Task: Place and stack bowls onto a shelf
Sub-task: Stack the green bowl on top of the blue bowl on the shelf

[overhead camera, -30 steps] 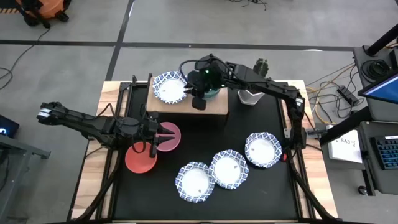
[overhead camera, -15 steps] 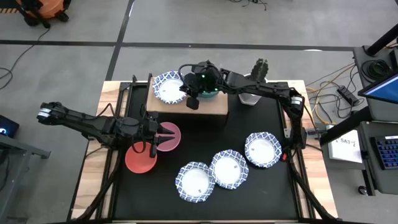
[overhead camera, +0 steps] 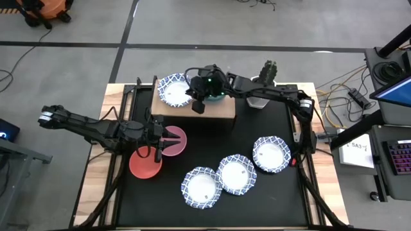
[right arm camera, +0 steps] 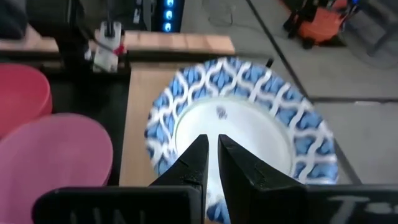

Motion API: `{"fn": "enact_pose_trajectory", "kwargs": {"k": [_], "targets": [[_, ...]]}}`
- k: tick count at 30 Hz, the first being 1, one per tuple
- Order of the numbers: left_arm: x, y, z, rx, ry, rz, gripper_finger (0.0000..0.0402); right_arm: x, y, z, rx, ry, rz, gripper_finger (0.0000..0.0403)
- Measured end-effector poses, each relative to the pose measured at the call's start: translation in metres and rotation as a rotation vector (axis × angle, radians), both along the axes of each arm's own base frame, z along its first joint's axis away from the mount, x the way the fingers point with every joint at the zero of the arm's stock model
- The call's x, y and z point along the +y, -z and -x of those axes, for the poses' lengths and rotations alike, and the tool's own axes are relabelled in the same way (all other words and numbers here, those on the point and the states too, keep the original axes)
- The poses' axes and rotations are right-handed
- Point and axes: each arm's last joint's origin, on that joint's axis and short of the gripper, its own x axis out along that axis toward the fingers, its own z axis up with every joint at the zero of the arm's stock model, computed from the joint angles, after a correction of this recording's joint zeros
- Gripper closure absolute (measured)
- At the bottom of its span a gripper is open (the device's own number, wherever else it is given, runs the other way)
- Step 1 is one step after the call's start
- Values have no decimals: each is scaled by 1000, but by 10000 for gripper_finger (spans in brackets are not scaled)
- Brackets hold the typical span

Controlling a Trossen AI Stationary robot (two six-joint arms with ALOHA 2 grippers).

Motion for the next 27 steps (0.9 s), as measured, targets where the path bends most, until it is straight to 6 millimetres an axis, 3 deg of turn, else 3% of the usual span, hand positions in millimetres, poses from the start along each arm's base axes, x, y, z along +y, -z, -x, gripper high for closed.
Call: {"fn": "enact_pose_trajectory", "kwargs": {"k": [6,13,18,27], "targets": [[0,0,0,0,1,-4,332,-7,-16,2,-56,38,13,376],[0,0,0,0,2,-4,332,-29,-3,4,-28,135,-25,376],[0,0,0,0,2,-4,332,-31,8,0,-7,140,-48,376],[0,0,0,0,2,-4,332,-31,10,0,-7,145,-59,376]]}}
